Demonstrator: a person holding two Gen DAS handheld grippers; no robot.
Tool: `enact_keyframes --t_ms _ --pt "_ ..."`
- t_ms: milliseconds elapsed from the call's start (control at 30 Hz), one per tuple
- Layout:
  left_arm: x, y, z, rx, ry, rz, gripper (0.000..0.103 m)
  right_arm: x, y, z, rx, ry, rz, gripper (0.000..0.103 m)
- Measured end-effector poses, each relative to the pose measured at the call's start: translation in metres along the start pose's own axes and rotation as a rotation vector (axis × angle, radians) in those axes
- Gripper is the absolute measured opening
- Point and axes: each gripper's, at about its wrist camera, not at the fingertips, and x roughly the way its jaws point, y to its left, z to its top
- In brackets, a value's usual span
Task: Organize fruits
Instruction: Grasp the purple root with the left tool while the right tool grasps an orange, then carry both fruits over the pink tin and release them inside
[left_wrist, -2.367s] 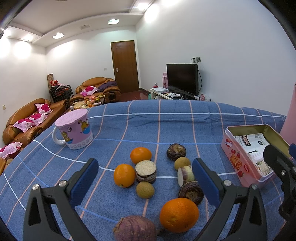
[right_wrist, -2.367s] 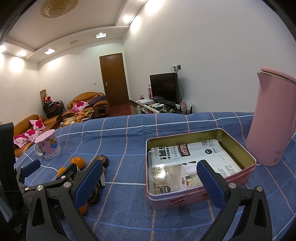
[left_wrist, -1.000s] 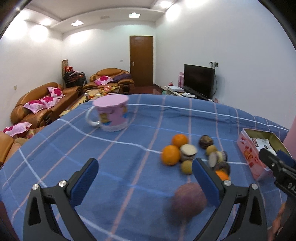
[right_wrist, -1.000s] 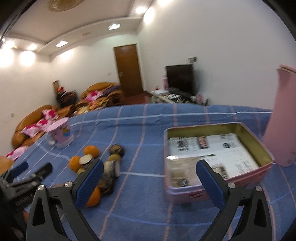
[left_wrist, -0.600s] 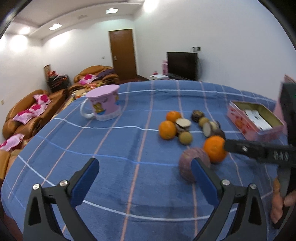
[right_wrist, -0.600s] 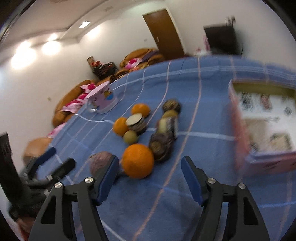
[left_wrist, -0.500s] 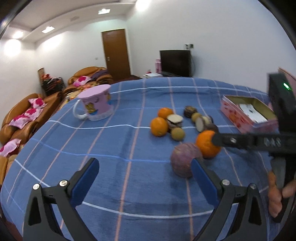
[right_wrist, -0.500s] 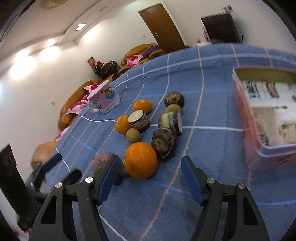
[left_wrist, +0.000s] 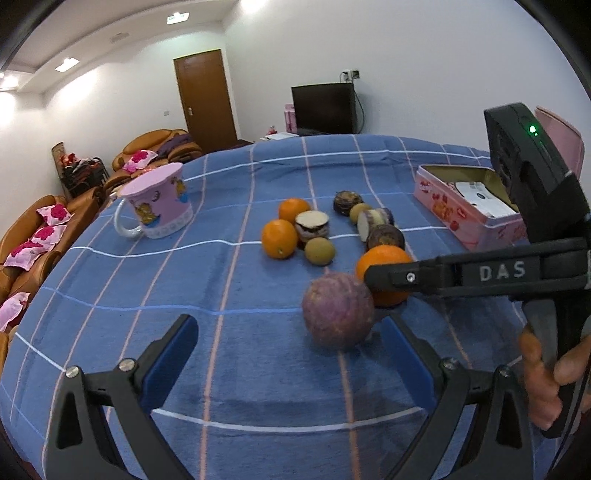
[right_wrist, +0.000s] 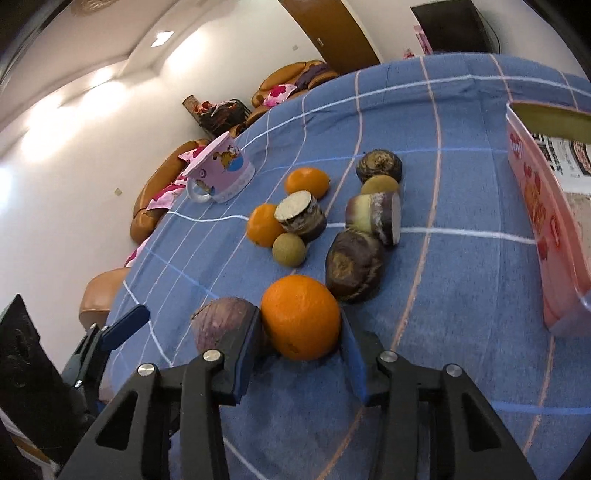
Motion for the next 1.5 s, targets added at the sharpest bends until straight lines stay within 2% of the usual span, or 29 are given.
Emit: enact_keyframes --t_ms 100,233,367,433,500,533,767,1000,1133,1267,1500 --pt "0.005 -0.006 0.005 0.002 0.014 -0.006 0.101 -0.005 -0.001 -0.003 0.008 0.012 0.031 0.044" --pt "0.017 -0.012 0.011 -0.012 0.028 -0.004 0.099 -0.026 0.006 -0.001 -0.026 -0.058 0.039 0.044" --pt "0.036 -0.010 0.016 -0.051 0.090 -0.010 0.078 -0.050 0.007 0.004 -0.050 -0.151 0.008 0.044" --pt "0.042 -0.005 0.016 -0.102 0.110 -0.061 0.068 -0.059 0.004 0.007 -0.049 -0.187 -0.013 0.044" --pt "0.045 -0.001 0.017 -0.148 0.116 -0.127 0.053 -0.071 -0.001 0.010 -0.043 -0.235 -0.047 0.044" --pt "0.045 -0.001 0.017 -0.154 0.113 -0.146 0.051 -0.079 -0.004 0.012 -0.040 -0.267 -0.071 0.044" --pt "0.038 -0.006 0.017 -0.156 0.091 -0.112 0.050 -0.120 -0.023 0.017 -0.034 -0.413 -0.192 0.044" --pt "0.011 -0.025 0.040 -0.130 -0.041 -0.118 0.050 -0.161 -0.060 0.018 -0.037 -0.504 -0.359 0.044" --pt "0.010 -0.051 0.060 -0.094 -0.077 -0.151 0.050 -0.178 -0.087 0.018 -0.015 -0.519 -0.441 0.044" --pt "0.010 -0.088 0.080 -0.054 -0.116 -0.218 0.050 -0.184 -0.101 0.017 -0.046 -0.512 -0.555 0.044" --pt "0.027 -0.156 0.107 0.018 -0.126 -0.279 0.050 -0.193 -0.122 0.011 -0.078 -0.485 -0.627 0.044"
